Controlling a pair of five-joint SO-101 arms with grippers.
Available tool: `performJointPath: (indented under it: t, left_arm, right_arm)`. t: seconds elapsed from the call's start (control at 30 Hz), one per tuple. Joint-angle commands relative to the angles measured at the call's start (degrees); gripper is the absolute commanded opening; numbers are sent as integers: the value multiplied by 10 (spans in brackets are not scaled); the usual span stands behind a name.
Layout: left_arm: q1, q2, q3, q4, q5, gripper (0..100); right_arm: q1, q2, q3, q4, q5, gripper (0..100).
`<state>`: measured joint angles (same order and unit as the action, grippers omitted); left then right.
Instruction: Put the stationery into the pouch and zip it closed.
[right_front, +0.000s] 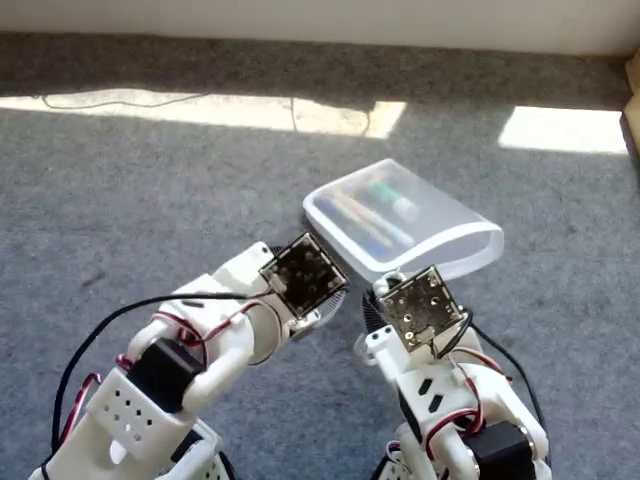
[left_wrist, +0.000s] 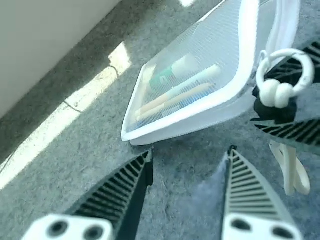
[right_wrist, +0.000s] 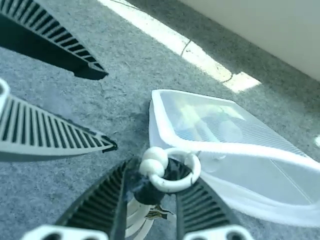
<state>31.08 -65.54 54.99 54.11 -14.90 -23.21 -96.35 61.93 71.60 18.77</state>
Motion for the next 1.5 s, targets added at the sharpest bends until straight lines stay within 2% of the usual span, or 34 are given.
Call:
performJointPath:
  t: [0.0,0.3,0.47,0.97,1.27,1.47]
  left_arm:
    - [11,-48,51,-69,-2,253]
    - [40,-36,101,-156,-8,274]
    - [56,-18,102,-174,-51,271]
    - [66,92,102,-309,-51,270]
    - [105,93,119,-330,-48,270]
    - [109,93,177,-448,-47,212]
  right_arm:
    - [7,-4,-7,-21,-6,8]
    - [5,-4,-10,0,0,8]
    - [4,-4,-16,23,31,8]
    - [4,-4,-16,42,59,8]
    - [4,-4,-16,42,55,8]
    - [4,-4,-16,42,55,8]
